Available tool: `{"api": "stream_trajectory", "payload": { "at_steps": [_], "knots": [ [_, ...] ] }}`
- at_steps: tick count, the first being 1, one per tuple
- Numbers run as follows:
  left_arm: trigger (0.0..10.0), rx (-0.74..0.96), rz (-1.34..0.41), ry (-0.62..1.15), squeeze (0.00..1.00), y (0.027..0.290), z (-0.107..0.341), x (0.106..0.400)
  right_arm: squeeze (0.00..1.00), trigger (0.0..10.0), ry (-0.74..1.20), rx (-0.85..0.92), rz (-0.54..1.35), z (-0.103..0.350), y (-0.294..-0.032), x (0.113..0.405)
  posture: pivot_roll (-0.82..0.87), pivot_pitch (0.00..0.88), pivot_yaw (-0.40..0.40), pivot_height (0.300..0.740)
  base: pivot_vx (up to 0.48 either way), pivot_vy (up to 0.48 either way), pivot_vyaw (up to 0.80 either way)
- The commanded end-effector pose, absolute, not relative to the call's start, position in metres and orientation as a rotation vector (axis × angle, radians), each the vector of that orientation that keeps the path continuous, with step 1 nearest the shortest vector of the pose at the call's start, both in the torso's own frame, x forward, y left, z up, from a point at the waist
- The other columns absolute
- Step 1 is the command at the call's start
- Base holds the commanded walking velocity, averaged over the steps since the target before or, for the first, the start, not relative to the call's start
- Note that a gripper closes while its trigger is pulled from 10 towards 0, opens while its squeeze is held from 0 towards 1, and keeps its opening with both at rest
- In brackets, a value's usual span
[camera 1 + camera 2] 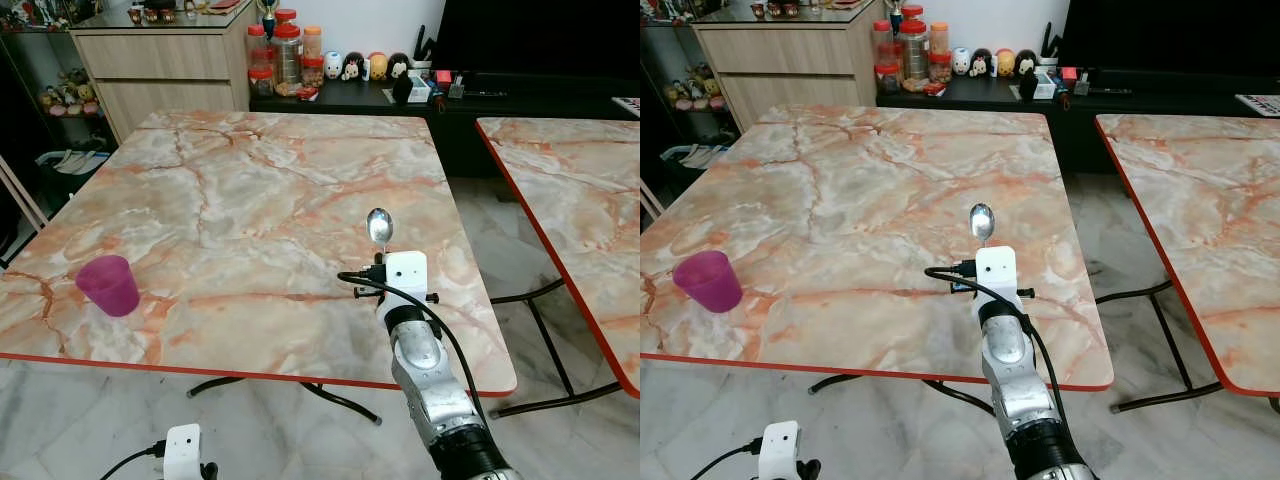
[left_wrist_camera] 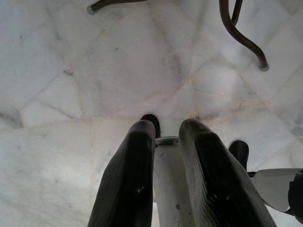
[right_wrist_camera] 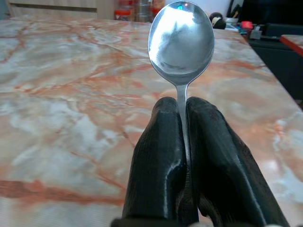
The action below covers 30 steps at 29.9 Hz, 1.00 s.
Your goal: Setting the table
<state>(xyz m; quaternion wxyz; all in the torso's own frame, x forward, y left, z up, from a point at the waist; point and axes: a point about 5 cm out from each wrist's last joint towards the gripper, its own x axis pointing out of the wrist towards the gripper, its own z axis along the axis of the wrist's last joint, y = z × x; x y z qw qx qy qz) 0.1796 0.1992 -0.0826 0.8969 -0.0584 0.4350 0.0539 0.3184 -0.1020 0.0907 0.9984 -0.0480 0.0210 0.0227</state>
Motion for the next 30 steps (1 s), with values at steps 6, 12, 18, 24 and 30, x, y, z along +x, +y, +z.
{"api": "stream_trajectory", "payload": {
  "at_steps": [6, 12, 18, 24, 30],
  "knots": [
    [10.0, -0.098, 0.113, 0.904, 0.0, 0.2, -0.083, 0.178, 0.0, 10.0, -0.002, -0.102, -0.041, 0.089, -0.131, 0.314, -0.05, 0.0, 0.0, 0.74, 0.0, -0.397, 0.0],
    [10.0, -0.096, 0.117, 0.905, 0.0, 0.201, -0.084, 0.177, 0.0, 10.0, -0.007, -0.095, -0.113, 0.087, -0.157, 0.312, -0.06, 0.0, 0.005, 0.74, 0.0, -0.48, 0.0],
    [10.0, -0.095, 0.117, 0.906, 0.0, 0.201, -0.083, 0.177, 0.0, 10.0, -0.017, -0.099, -0.127, 0.089, -0.162, 0.313, -0.06, 0.0, 0.005, 0.74, 0.0, -0.48, 0.0],
    [10.0, -0.104, 0.133, 0.906, 0.0, 0.201, -0.084, 0.177, 0.0, 10.0, 0.003, -0.092, -0.113, 0.082, -0.157, 0.311, -0.05, 0.0, 0.001, 0.74, 0.0, -0.4, 0.0],
    [10.0, -0.105, 0.139, 0.907, 0.0, 0.202, -0.084, 0.176, 0.0, 10.0, 0.016, -0.085, -0.108, 0.078, -0.156, 0.311, -0.05, 0.0, 0.001, 0.74, 0.0, 0.0, 0.0]
  ]
}}
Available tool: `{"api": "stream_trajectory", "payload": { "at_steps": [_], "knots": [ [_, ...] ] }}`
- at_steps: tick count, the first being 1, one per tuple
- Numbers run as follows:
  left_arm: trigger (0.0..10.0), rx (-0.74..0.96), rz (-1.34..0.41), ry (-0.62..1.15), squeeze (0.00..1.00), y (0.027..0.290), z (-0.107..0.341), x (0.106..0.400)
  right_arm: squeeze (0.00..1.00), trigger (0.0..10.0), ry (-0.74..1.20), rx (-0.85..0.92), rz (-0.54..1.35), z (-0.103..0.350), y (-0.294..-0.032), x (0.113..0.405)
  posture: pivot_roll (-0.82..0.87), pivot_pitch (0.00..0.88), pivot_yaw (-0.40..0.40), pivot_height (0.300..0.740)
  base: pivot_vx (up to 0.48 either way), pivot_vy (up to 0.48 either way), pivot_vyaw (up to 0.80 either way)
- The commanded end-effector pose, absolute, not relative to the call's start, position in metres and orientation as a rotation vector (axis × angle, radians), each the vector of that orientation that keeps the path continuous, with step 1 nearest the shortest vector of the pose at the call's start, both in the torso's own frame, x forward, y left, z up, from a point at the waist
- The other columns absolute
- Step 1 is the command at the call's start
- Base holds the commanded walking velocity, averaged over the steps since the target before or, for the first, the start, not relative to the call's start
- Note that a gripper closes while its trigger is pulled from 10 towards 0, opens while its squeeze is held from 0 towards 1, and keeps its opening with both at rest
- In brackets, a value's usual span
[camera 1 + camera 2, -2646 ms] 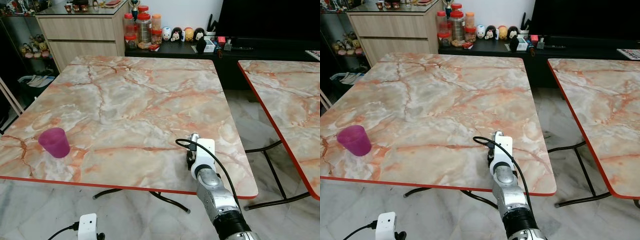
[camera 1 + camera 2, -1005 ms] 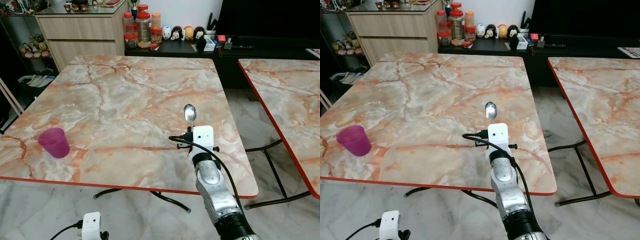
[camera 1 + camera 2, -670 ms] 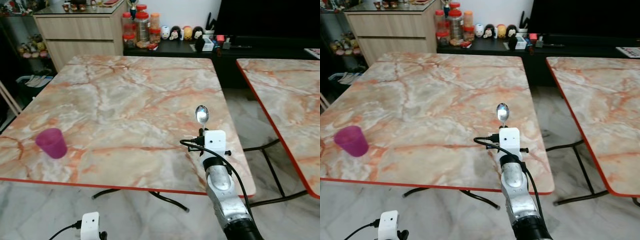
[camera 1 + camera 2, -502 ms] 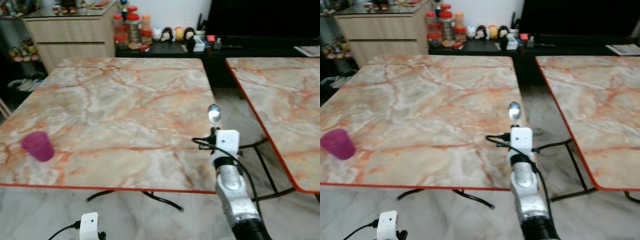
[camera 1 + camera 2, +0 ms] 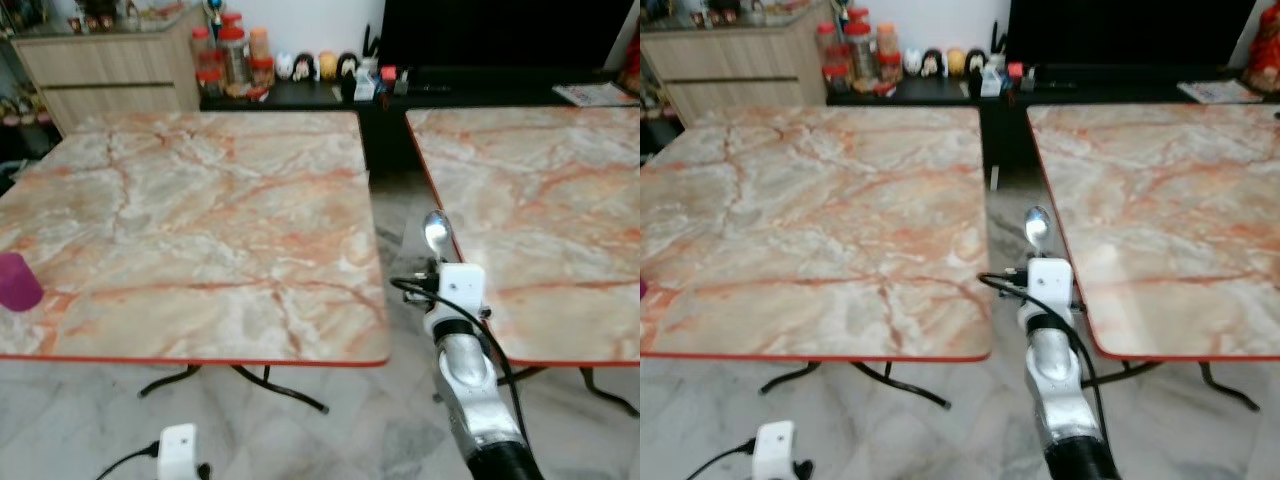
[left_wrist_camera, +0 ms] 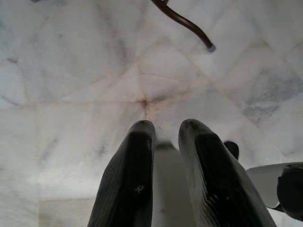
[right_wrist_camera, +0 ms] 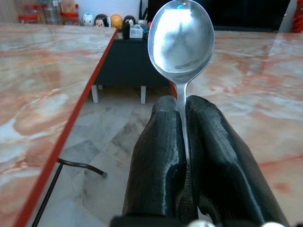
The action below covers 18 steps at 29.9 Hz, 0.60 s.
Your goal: Setting the table
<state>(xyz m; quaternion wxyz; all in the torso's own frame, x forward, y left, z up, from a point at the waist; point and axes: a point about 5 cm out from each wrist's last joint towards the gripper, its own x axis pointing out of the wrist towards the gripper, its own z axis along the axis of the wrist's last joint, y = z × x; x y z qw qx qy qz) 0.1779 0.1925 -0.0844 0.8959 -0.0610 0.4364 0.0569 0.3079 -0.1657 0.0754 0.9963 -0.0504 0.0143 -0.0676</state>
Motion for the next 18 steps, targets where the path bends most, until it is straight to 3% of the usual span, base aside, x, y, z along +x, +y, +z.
{"api": "stream_trajectory", "payload": {
  "at_steps": [1, 18],
  "knots": [
    [10.0, -0.106, 0.14, 0.908, 0.0, 0.203, -0.084, 0.175, 0.0, 10.0, 0.028, -0.081, -0.107, 0.075, -0.156, 0.31, -0.05, 0.0, 0.0, 0.74, 0.0, 0.0, 0.0],
    [10.0, -0.107, 0.132, 0.91, 0.0, 0.202, -0.084, 0.175, 0.0, 10.0, 0.29, 0.006, 0.06, 0.018, -0.147, 0.291, -0.05, 0.0, 0.003, 0.74, 0.0, 0.0, 0.0]
  ]
}}
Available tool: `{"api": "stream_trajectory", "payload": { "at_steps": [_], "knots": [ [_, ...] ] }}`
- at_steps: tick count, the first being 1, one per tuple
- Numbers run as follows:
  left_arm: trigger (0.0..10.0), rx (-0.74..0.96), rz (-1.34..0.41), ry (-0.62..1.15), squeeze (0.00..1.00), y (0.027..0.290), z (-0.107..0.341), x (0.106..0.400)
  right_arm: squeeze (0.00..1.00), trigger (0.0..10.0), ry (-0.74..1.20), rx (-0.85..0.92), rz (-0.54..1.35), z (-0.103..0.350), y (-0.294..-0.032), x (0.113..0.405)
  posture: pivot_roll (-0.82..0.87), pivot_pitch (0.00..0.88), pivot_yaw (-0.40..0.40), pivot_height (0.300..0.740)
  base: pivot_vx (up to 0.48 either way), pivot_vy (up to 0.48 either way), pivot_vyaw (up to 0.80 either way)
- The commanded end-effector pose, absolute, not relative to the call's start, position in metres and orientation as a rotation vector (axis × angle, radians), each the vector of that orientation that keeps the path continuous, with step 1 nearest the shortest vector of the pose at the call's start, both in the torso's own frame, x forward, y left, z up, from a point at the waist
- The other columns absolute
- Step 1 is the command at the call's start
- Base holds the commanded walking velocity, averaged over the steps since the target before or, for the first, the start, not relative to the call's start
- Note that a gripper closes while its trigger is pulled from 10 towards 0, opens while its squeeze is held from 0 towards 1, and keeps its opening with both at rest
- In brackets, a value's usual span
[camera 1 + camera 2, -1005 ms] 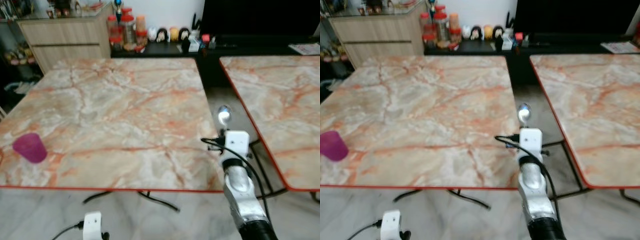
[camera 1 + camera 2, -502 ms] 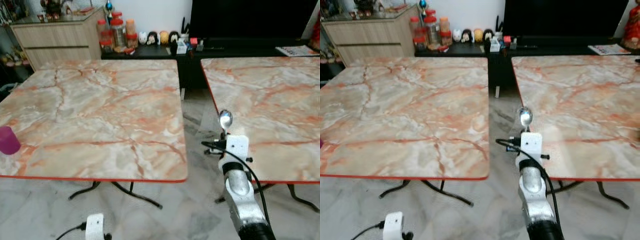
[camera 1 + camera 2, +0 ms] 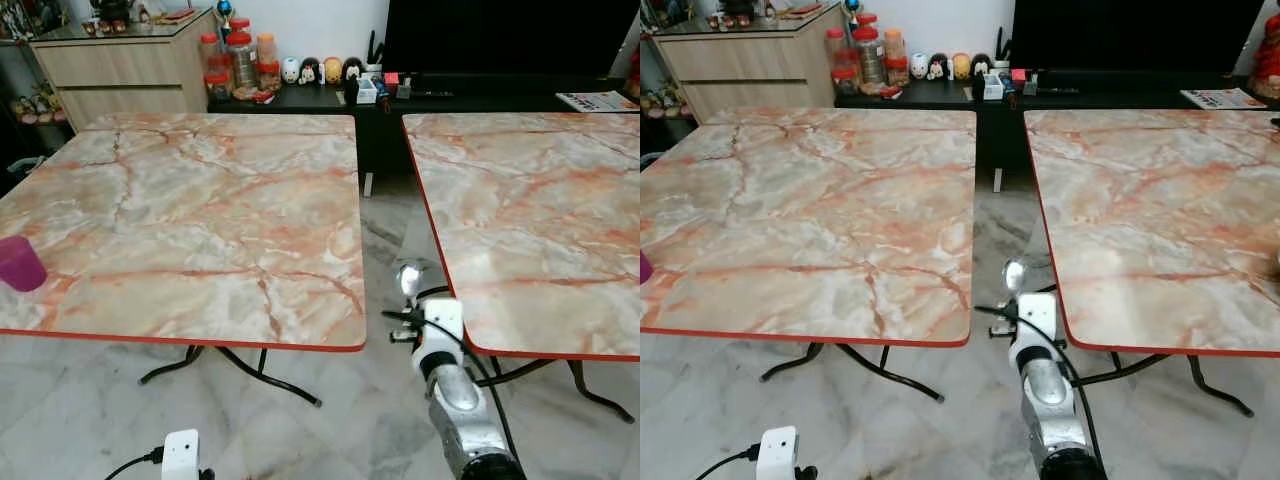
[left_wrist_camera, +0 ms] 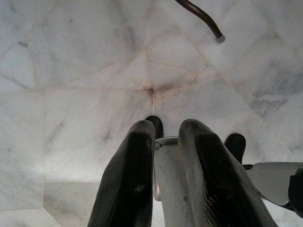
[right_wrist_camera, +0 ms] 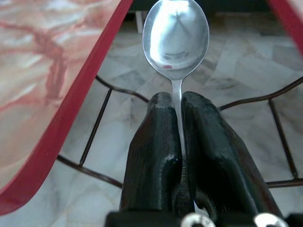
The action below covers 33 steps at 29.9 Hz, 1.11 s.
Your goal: Setting the table
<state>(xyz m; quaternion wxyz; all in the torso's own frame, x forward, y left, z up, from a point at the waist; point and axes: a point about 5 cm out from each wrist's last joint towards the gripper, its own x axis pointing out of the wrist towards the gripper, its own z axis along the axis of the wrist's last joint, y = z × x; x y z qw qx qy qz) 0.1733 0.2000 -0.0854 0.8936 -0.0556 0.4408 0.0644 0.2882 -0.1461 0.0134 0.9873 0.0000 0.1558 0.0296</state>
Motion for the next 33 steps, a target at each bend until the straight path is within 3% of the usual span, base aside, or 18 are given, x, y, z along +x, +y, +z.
{"api": "stream_trajectory", "payload": {
  "at_steps": [1, 6, 16, 23, 33],
  "knots": [
    [10.0, -0.105, 0.126, 0.913, 0.0, 0.202, -0.084, 0.175, 0.0, 10.0, 0.36, 0.01, 0.068, 0.003, -0.149, 0.283, -0.05, 0.0, 0.006, 0.74, 0.0, 0.0, 0.0],
    [10.0, -0.104, 0.119, 0.915, 0.0, 0.202, -0.085, 0.175, 0.0, 10.0, 0.473, -0.042, 0.044, -0.019, -0.157, 0.267, -0.05, 0.0, 0.008, 0.74, 0.0, 0.0, 0.0],
    [10.0, -0.099, 0.107, 0.921, 0.0, 0.198, -0.085, 0.175, 0.0, 10.0, 0.814, -0.105, -0.024, -0.074, -0.184, 0.196, -0.05, 0.0, 0.005, 0.74, 0.0, 0.0, 0.0],
    [10.0, -0.066, 0.1, 0.936, 0.0, 0.197, -0.087, 0.173, 0.0, 10.0, 0.935, -0.065, -0.084, -0.091, -0.199, 0.159, -0.05, 0.0, 0.001, 0.74, 0.0, -0.091, 0.0],
    [10.0, -0.066, 0.107, 0.941, 0.0, 0.196, -0.087, 0.172, 0.0, 10.0, 0.9, -0.009, -0.136, -0.088, -0.202, 0.162, -0.06, 0.0, 0.003, 0.74, 0.0, -0.373, 0.0]
  ]
}}
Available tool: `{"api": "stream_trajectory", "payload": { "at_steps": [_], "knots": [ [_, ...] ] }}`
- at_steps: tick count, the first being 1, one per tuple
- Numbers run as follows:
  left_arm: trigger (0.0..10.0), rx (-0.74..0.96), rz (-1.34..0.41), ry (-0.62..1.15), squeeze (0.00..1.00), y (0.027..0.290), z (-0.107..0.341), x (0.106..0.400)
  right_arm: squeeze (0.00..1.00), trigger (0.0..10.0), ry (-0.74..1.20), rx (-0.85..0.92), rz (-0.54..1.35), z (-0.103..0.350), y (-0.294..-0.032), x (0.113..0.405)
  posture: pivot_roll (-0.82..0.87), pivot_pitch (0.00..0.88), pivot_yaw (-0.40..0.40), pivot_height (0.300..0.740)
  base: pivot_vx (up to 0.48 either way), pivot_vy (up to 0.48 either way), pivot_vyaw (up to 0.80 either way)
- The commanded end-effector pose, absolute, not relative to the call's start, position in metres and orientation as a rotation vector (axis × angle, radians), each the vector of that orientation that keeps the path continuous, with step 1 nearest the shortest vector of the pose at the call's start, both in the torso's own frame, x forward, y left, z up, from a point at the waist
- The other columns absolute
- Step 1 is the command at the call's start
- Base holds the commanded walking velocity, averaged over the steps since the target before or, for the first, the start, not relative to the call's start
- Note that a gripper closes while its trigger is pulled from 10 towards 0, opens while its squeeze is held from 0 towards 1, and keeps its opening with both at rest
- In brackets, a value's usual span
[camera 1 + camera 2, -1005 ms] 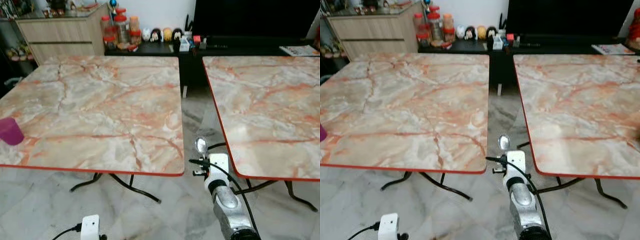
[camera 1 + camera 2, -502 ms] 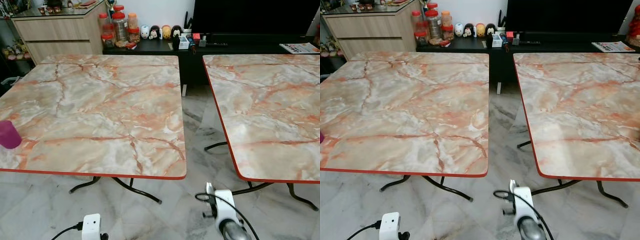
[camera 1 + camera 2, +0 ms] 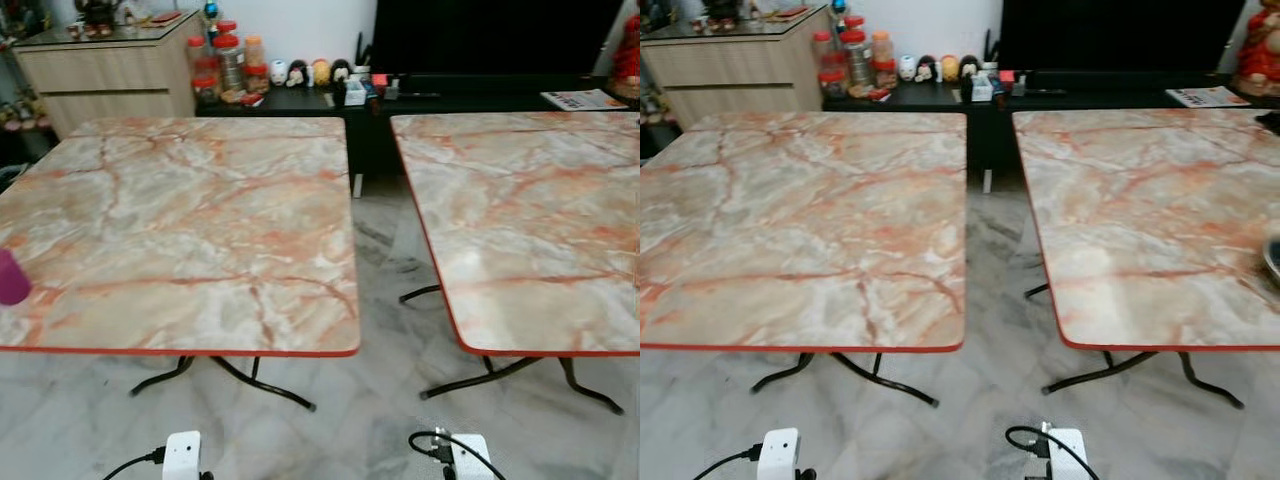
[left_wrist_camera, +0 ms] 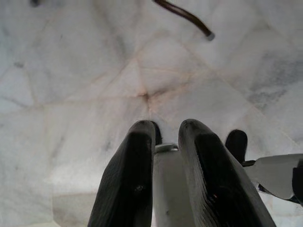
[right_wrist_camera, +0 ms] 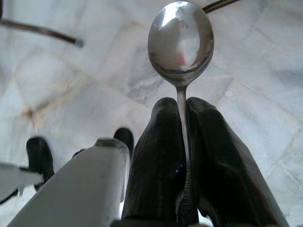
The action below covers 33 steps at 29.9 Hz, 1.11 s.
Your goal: Setting the table
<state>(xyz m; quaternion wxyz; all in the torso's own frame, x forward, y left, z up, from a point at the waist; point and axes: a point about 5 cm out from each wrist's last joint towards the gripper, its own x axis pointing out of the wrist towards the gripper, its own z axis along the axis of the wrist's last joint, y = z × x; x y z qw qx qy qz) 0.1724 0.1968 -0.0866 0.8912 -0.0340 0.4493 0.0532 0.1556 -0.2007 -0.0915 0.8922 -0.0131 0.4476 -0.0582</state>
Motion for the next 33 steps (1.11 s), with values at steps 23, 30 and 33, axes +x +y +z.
{"api": "stream_trajectory", "payload": {
  "at_steps": [23, 30, 33],
  "knots": [
    [10.0, -0.067, 0.107, 0.941, 0.0, 0.195, -0.0872, 0.1721, 0.0, 10.0, 0.873, 0.029, -0.144, -0.0861, -0.2018, 0.1663, -0.06, 0.0, 0.003, 0.74, 0.0, -0.317, -0.14],
    [10.0, -0.064, 0.103, 0.95, 0.0, 0.1954, -0.0883, 0.1695, 0.0, 10.0, 0.857, 0.046, -0.182, -0.0838, -0.2087, 0.1689, -0.07, 0.0, 0.006, 0.74, 0.0, -0.314, 0.0],
    [10.0, -0.064, 0.106, 0.947, 0.0, 0.1963, -0.0879, 0.17, 0.0, 10.0, 0.86, 0.039, -0.172, -0.0845, -0.2067, 0.1678, -0.06, 0.0, 0.006, 0.74, 0.0, -0.316, 0.0]
  ]
}}
